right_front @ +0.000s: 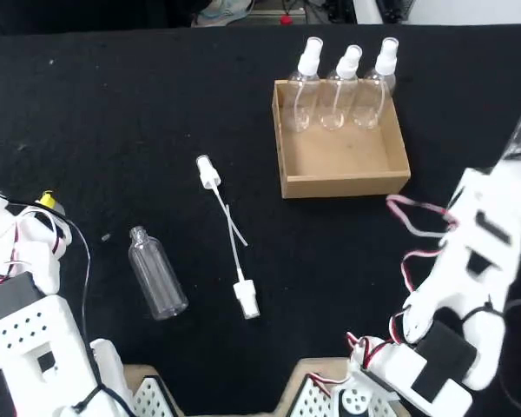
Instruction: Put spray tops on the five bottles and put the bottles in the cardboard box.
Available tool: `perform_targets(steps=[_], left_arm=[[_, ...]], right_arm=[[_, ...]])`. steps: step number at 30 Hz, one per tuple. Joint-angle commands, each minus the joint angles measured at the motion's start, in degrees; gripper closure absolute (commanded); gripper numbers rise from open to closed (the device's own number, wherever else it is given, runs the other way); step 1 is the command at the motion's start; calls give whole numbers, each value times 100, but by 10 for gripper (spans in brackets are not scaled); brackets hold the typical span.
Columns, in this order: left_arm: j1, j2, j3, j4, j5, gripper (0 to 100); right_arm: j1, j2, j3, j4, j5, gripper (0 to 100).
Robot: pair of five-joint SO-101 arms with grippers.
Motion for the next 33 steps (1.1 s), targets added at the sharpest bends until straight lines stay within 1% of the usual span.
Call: perform_targets(steps=[1,10,13,30,31,33], left_arm=[[66,0,-40,-114,35,812],[66,0,-40,-114,35,812],[66,0,-40,-114,35,812],[66,0,-40,-105,35,812],[66,0,-40,-97,35,812],[66,0,-40,-97,35,812]], right_arm=[[-123,-347,813,-1908,-62,857],[-149,-303,1956,-3851,-62,855],[-202,-303,2211,-4290,-62,857],[-211,-286,2835,-4343,-70,857],[-202,-295,2879,-4343,-114,857],[-158,-295,2958,-4352,-457,857]])
